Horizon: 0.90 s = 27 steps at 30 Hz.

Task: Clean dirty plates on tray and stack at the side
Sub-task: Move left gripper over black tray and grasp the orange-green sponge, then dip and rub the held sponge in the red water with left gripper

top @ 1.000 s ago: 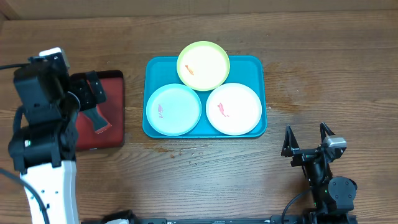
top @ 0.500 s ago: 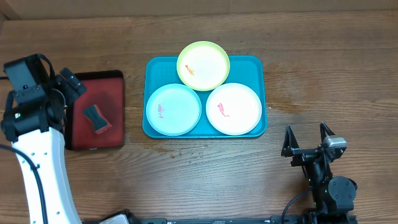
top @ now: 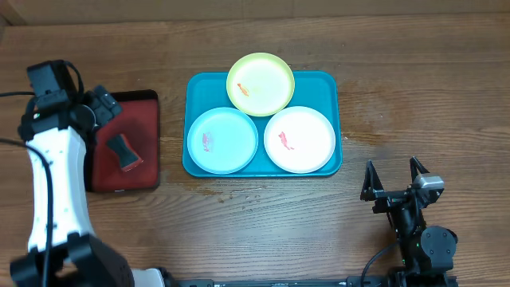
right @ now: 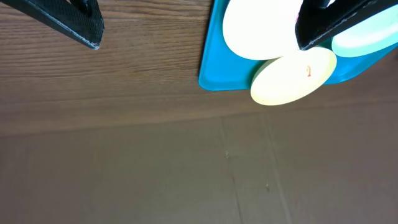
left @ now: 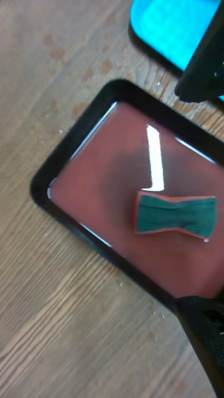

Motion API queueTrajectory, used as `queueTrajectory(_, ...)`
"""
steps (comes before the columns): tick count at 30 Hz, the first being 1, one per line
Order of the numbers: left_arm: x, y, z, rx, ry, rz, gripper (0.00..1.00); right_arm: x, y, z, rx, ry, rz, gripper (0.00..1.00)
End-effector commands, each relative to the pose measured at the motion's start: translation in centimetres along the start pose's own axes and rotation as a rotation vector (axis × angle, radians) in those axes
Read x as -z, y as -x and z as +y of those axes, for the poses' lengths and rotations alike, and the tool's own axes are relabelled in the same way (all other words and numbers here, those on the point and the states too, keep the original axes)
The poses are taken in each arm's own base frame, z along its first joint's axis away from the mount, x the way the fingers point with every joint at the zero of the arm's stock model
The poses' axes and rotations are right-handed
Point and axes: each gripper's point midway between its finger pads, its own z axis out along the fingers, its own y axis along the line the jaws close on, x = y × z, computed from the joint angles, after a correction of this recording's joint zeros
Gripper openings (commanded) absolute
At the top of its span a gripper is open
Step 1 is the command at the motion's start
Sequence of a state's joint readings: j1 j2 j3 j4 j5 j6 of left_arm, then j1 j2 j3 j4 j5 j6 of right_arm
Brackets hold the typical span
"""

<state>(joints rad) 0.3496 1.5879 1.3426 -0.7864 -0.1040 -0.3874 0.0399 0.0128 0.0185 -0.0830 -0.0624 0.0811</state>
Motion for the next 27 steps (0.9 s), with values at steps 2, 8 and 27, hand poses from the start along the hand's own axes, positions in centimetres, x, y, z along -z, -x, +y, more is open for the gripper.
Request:
queueTrajectory(2,-2.6,-0.6,0.1,0.014,0.009,0.058,1.00,0.0,-0.2,-0.1,0.003,-0.004,-0.003,1.00)
queueTrajectory(8,-6.3,-2.6,0.9,0.002,0.072,0.152,1.00,0.0,-0.2,-0.1,0.003,-0.004,-0.003,1.00)
queueTrajectory(27,-13.3,-7.3,1.6,-0.029,0.118,0.328,0.90,0.0,-0.2,-0.1,0.003,-0.004,-0.003,1.00)
